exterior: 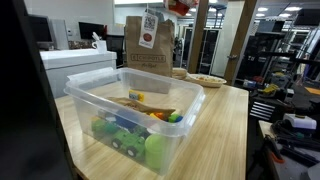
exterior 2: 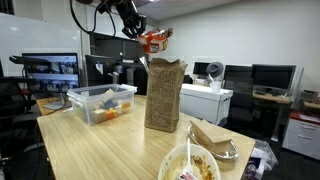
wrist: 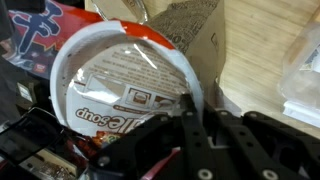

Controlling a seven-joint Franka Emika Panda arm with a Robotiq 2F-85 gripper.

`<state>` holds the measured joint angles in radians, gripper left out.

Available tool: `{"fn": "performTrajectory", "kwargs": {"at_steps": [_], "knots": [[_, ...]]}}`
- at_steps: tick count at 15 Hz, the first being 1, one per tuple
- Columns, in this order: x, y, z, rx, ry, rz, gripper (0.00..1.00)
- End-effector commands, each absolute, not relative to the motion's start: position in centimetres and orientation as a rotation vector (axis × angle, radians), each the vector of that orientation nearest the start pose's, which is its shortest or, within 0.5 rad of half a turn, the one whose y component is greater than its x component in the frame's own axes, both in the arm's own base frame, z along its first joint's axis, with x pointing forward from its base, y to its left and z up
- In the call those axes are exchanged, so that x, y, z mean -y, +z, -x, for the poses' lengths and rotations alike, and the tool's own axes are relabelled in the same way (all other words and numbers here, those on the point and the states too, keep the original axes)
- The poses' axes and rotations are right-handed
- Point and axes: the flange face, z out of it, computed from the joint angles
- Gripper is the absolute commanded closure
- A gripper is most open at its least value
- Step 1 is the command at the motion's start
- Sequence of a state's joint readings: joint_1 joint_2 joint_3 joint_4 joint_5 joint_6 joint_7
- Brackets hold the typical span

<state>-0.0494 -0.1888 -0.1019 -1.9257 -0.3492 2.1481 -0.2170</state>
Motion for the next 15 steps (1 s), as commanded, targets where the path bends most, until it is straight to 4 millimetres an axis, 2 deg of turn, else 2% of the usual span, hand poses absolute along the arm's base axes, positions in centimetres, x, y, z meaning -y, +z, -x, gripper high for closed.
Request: {"fn": "performTrajectory", "kwargs": {"at_steps": [1, 5, 11, 15], "knots": [[11.8, 62.4, -55.5, 0.353, -0.614, 3.399, 0.97], [14.3, 62.5, -58.3, 0.336, -0.666, 3.314, 0.97], [15.5, 61.8, -60.3, 0.359, -0.727, 3.169, 0.97], [16.1, 61.2, -60.9, 0.365, -0.763, 3.097, 0.97]]}}
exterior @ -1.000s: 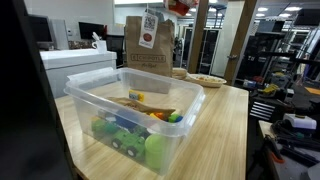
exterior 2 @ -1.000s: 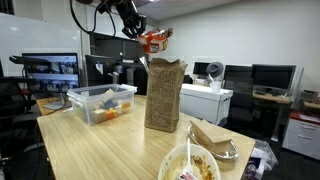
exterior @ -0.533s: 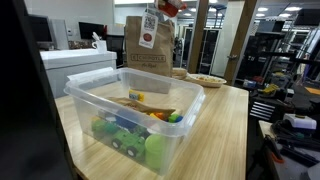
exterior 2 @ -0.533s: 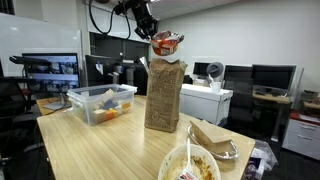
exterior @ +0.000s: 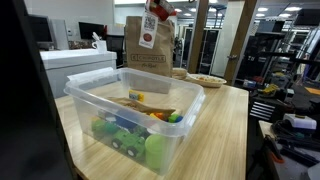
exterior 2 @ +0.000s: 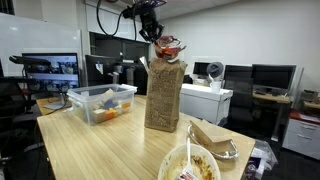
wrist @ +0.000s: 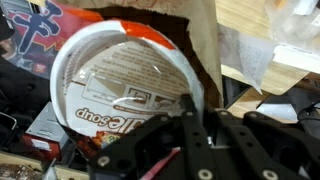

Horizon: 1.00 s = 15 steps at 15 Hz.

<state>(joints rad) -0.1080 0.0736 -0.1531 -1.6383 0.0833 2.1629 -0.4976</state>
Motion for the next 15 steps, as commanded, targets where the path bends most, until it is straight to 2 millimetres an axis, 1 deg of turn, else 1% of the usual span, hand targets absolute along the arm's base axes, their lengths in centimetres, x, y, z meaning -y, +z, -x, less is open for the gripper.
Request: {"fn": "performTrajectory", "kwargs": {"at_steps": [1, 6, 9, 10, 12, 14, 15], "knots": [[16.3, 61.0, -60.9, 0.364, -0.773, 3.074, 0.97], [17.4, 60.6, -60.3, 0.364, -0.864, 2.947, 0.97], [18.5, 59.7, -59.7, 0.359, -0.910, 2.909, 0.97], [18.8, 59.2, -59.5, 0.356, -0.899, 2.898, 0.97], [19.2, 57.6, -58.9, 0.333, -0.868, 2.875, 0.97], [19.2, 55.8, -58.1, 0.325, -0.836, 2.863, 0.97], [19.1, 54.3, -57.4, 0.323, -0.831, 2.864, 0.97]]}}
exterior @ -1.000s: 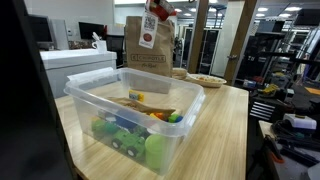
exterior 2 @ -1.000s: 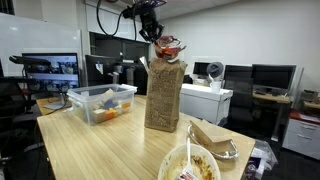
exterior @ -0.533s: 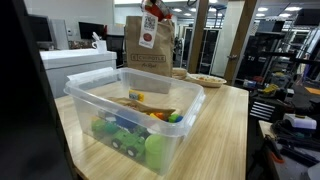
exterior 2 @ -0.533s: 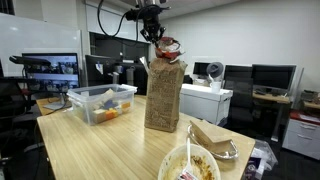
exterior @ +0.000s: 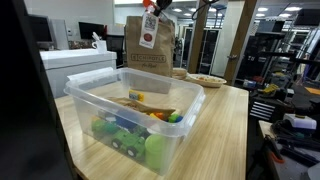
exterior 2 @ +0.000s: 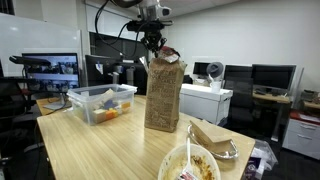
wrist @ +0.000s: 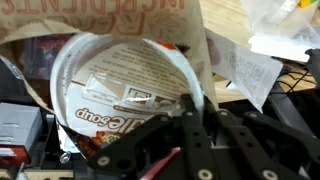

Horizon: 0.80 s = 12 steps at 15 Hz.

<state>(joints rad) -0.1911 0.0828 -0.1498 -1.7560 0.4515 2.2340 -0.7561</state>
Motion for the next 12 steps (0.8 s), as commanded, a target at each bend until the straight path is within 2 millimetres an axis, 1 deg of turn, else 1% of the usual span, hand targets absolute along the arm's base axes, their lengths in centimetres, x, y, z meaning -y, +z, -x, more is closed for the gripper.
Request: {"fn": "performTrajectory", "kwargs": {"at_steps": [1, 5, 6, 7, 9, 10, 12], "knots": [[19.0, 53.8, -57.2, 0.312, -0.835, 2.863, 0.97], [19.0, 51.5, -56.1, 0.255, -0.881, 2.866, 0.97], [19.0, 51.3, -55.9, 0.245, -0.874, 2.864, 0.68], [19.0, 51.2, -55.6, 0.237, -0.862, 2.861, 0.67], [18.7, 51.3, -55.1, 0.239, -0.826, 2.861, 0.53], [18.6, 51.5, -54.8, 0.233, -0.809, 2.871, 0.48], [18.5, 52.4, -54.1, 0.235, -0.788, 2.875, 0.33]]}}
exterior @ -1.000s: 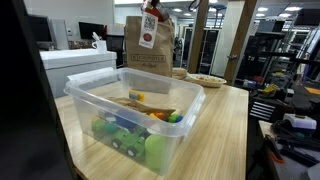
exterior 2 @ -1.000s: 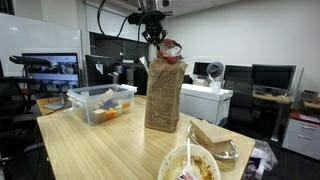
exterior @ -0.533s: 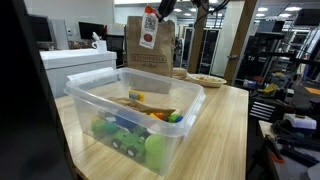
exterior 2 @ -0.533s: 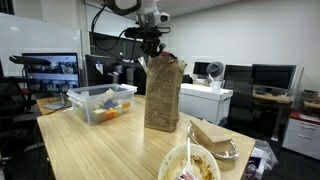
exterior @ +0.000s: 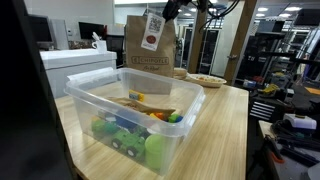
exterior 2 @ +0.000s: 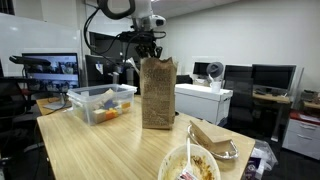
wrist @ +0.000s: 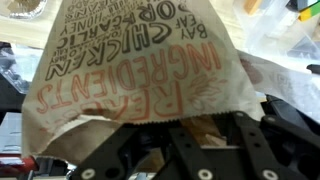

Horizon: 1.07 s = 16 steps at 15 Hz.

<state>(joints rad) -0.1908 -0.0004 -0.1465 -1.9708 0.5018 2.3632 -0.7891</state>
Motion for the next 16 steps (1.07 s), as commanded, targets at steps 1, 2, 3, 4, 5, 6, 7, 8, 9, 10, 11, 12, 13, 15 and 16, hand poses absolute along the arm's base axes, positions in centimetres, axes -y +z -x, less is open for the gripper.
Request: {"fn": "performTrajectory", "kwargs": {"at_steps": [1, 2, 3, 4, 5, 6, 7, 8, 9, 10, 11, 12, 13, 15, 16], "knots": [[18.4, 53.2, -53.7, 0.235, -0.780, 2.870, 0.23], [18.5, 54.2, -53.6, 0.220, -0.800, 2.861, 0.18], [18.6, 55.0, -53.5, 0.206, -0.815, 2.853, 0.10], [18.8, 55.8, -53.3, 0.188, -0.840, 2.849, 0.05], [19.1, 56.7, -53.0, 0.165, -0.860, 2.848, 0.00], [19.5, 57.3, -52.9, 0.139, -0.880, 2.845, 0.00], [20.1, 57.8, -52.9, 0.097, -0.900, 2.846, 0.00], [21.5, 58.7, -52.6, 0.022, -0.936, 2.850, 0.00], [23.9, 55.2, -51.9, -0.069, -0.852, 2.943, 0.00], [25.2, 54.0, -51.1, -0.090, -0.826, 2.986, 0.00], [26.6, 52.7, -50.3, -0.137, -0.782, 3.035, 0.00], [28.2, 51.3, -49.4, -0.183, -0.747, 3.084, 0.00], [29.6, 50.1, -48.6, -0.241, -0.694, 3.130, 0.00], [31.9, 47.8, -47.2, -0.342, -0.591, 3.200, 0.00], [32.6, 46.8, -46.5, -0.371, -0.544, 3.223, 0.00]]}}
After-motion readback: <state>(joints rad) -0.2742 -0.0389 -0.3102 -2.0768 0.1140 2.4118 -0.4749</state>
